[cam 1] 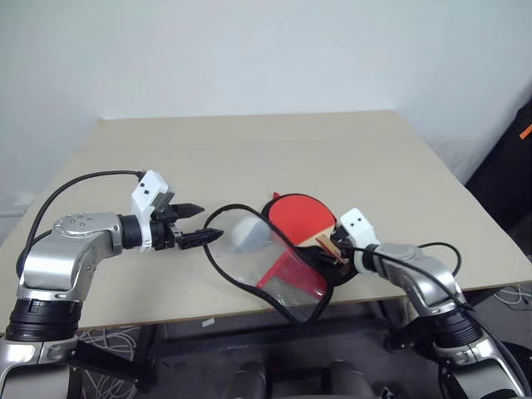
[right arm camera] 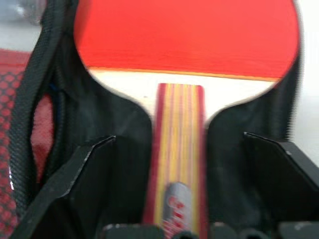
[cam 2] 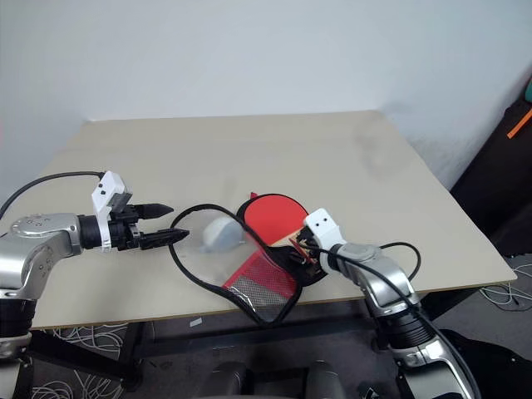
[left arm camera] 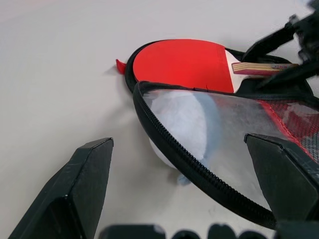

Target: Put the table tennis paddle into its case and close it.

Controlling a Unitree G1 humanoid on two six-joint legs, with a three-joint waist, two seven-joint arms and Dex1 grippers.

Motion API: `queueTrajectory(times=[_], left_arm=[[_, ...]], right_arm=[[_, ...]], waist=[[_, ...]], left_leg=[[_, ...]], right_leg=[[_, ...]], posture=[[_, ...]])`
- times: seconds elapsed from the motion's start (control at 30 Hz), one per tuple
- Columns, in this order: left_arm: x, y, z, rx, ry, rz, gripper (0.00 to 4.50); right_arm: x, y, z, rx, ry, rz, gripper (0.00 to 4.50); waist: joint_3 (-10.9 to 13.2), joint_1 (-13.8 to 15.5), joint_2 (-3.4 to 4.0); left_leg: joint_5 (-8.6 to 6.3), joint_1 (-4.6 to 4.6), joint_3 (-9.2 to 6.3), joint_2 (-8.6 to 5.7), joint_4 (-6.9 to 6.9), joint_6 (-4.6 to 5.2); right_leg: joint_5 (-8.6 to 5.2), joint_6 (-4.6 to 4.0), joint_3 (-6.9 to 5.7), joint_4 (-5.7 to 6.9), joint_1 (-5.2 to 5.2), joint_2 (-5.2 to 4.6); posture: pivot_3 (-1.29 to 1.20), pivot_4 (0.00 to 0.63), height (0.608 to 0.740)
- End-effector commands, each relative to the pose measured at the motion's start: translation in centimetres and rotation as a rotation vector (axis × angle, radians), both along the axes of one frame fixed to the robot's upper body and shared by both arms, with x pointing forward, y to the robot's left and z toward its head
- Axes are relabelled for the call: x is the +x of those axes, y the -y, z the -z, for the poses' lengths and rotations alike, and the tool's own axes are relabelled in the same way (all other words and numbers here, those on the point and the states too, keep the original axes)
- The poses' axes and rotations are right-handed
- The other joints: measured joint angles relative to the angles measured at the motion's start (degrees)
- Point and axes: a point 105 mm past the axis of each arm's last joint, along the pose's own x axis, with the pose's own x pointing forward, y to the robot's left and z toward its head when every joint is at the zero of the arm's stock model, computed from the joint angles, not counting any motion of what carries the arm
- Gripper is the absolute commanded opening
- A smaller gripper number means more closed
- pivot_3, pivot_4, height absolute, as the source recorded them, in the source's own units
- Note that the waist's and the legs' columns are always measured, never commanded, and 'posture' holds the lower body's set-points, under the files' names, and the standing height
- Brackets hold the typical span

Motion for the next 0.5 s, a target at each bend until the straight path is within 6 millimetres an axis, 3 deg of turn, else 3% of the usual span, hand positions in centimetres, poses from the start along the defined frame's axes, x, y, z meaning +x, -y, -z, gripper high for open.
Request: queueTrajectory(times=[0.03, 0.27, 0.37, 0.5], left_arm=[[-0.3, -1.2, -2.0, 0.017, 0.058, -0.012, 4.5], [-1.3, -3.3, -1.3, 0.036, 0.009, -0.039, 4.5], [-1.4, -3.9, -0.3, 0.024, -0.013, -0.069, 3.89], [-1.4, -3.5, 1.2, 0.006, -0.026, -0.083, 2.54]], right_arm=[[1.3, 3.2, -6.6, 0.151, 0.115, 0.0, 4.46], [2.7, 8.6, -11.6, 0.16, 0.224, 0.06, 4.46], [3.5, 10.0, -13.1, 0.145, 0.268, 0.096, 4.5], [4.3, 10.5, -14.5, 0.143, 0.308, 0.12, 4.5]], waist=[[0.03, 0.02, 0.05], [0.02, -0.14, 0.03], [0.04, -0.16, 0.08], [0.05, -0.15, 0.11]], left_leg=[[0.0, 0.0, 0.02, 0.0, 0.0, 0.0], [0.0, 0.04, 0.06, 0.06, -0.06, 0.0], [0.0, 0.02, 0.1, 0.05, -0.07, 0.0], [0.0, 0.01, 0.11, 0.04, -0.07, 0.0]], right_leg=[[0.0, 0.0, 0.01, 0.0, -0.01, 0.0], [-0.03, -0.02, -0.03, -0.04, 0.01, 0.01], [-0.03, -0.03, 0.0, -0.03, -0.04, 0.0], [-0.02, -0.03, 0.01, -0.04, -0.04, -0.02]], posture=[[0.0, 0.0, 0.698], [0.0, 0.0, 0.698], [0.0, 0.0, 0.698], [0.0, 0.0, 0.698]])
